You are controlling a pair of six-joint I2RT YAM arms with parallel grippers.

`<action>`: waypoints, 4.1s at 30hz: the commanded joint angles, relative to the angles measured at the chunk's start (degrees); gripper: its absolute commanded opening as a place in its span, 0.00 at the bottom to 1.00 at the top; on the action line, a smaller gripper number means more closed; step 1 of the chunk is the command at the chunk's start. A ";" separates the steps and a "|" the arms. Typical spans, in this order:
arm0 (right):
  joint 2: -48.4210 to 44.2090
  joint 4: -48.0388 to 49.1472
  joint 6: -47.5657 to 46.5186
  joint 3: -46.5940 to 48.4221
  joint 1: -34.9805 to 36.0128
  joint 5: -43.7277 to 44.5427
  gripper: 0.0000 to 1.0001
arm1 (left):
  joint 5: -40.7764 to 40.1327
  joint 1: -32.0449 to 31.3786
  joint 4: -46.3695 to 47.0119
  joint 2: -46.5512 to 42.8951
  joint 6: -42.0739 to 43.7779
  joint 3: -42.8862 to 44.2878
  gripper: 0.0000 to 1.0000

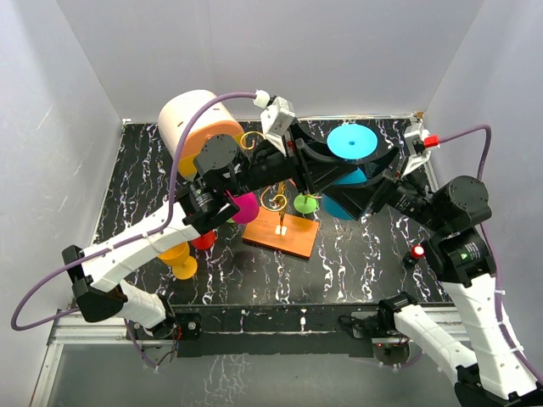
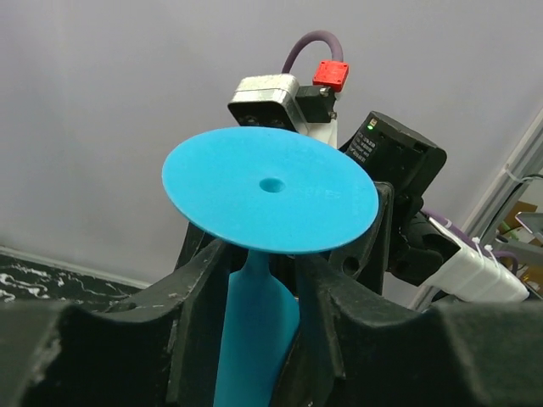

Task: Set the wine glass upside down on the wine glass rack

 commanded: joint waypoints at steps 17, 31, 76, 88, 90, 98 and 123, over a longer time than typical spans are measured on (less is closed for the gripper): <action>-10.64 -3.42 -2.83 -5.37 -0.09 14.54 0.48 | -14.39 -0.24 -9.09 -17.98 5.46 -11.30 0.75; -15.59 -1.41 -4.93 -18.40 -0.07 16.45 0.47 | -38.90 -0.24 -33.55 -34.93 6.37 -17.00 0.76; 0.36 40.59 -6.13 -39.50 -0.04 6.54 0.45 | -46.74 -0.24 -35.48 -39.70 1.37 -20.16 0.77; 6.09 47.25 -2.96 -38.45 0.04 2.84 0.45 | -47.04 -0.24 -36.03 -40.15 0.71 -20.33 0.77; 6.69 48.17 -2.42 -38.25 0.27 1.85 0.45 | -47.04 -0.24 -36.17 -40.43 0.44 -20.46 0.77; 8.46 46.33 -3.12 -35.41 1.77 -3.18 0.46 | -47.21 -0.24 -36.63 -41.19 -0.04 -20.64 0.77; 1.33 40.47 -7.36 -37.78 2.31 -2.19 0.47 | -47.48 -0.24 -36.47 -40.89 0.54 -20.24 0.78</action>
